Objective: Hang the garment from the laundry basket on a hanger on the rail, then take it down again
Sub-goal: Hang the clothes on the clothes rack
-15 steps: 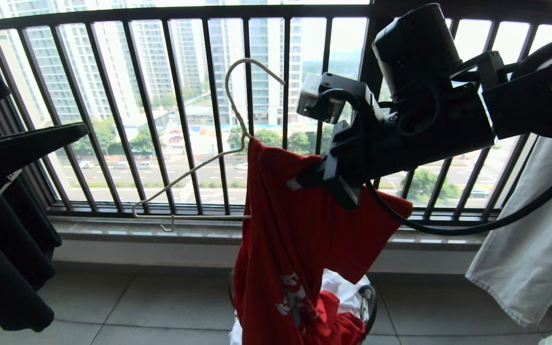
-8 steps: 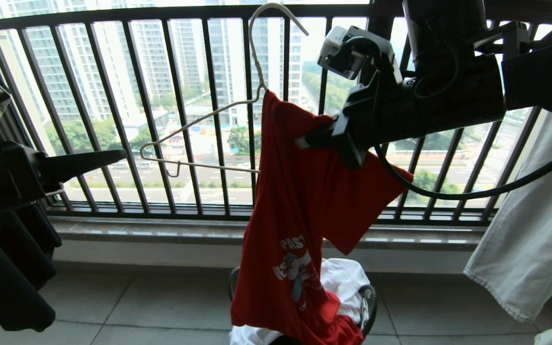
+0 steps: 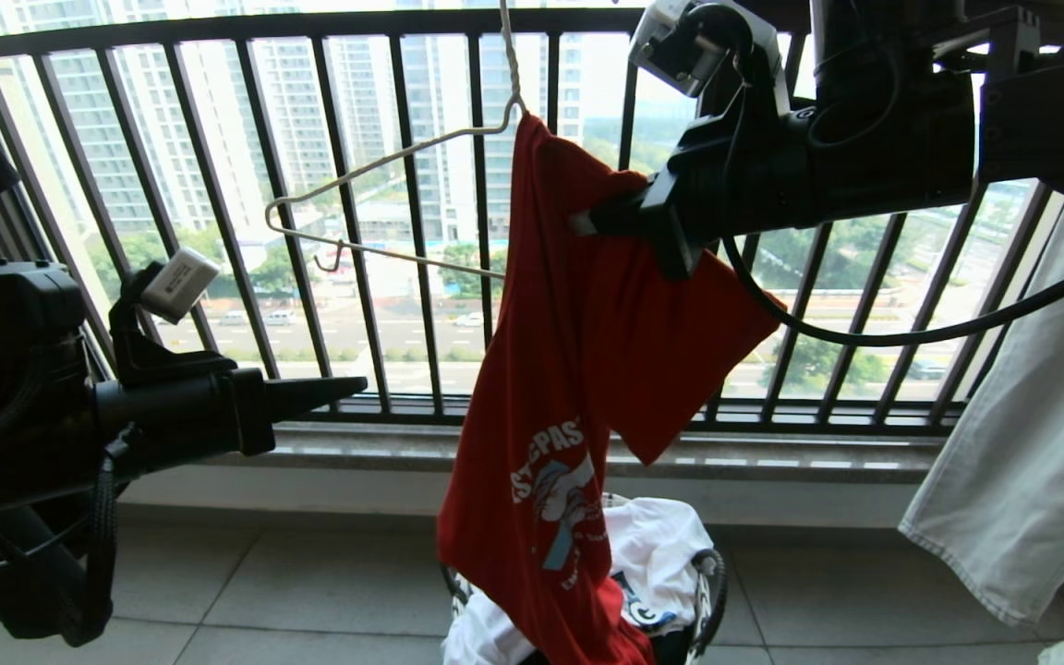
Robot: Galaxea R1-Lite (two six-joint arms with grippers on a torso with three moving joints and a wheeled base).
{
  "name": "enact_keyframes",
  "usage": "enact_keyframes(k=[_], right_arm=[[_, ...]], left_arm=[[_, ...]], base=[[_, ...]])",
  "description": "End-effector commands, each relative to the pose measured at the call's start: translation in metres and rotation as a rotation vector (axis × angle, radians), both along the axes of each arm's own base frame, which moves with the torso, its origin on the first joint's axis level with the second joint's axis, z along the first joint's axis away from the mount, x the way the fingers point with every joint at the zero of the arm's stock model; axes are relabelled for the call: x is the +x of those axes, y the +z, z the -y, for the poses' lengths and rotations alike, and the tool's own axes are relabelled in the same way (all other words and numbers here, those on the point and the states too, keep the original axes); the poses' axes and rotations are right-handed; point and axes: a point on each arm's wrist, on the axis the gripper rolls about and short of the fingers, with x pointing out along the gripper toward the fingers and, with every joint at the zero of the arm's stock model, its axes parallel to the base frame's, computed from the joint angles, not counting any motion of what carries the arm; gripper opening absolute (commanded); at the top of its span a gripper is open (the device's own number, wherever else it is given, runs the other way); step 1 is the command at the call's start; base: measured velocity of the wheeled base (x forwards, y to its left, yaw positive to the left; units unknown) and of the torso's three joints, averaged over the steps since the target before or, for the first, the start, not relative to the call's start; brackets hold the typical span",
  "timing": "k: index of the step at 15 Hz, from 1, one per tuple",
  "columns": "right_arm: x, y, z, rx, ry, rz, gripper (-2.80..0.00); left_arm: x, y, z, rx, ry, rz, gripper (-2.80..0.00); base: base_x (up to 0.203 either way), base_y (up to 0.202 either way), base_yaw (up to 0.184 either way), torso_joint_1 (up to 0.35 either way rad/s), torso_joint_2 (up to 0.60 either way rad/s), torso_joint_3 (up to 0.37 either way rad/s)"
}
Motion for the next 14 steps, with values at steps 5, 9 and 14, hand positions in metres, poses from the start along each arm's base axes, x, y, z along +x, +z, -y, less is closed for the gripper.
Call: enact_keyframes(k=[5, 9, 14], right_arm=[[-0.010, 0.007, -0.004, 0.043, 0.018, -0.014, -2.80], [-0.016, 0.008, -0.012, 0.079, 0.038, -0.042, -2.80], [-0.025, 0.010, -0.029, 0.122, 0.084, -0.045, -2.80]], left_arm=[[0.013, -0.011, 0.030, -0.119, 0.044, -0.048, 0.00], [0.011, -0.006, 0.030, -0.199, 0.043, -0.114, 0.00], [0.006, -0.003, 0.039, -0.209, 0.005, -0.122, 0.00]], base=[[0.000, 0.000, 0.000, 0.000, 0.00, 0.000], [0.000, 0.000, 0.000, 0.000, 0.00, 0.000], [0.000, 0.000, 0.000, 0.000, 0.00, 0.000]])
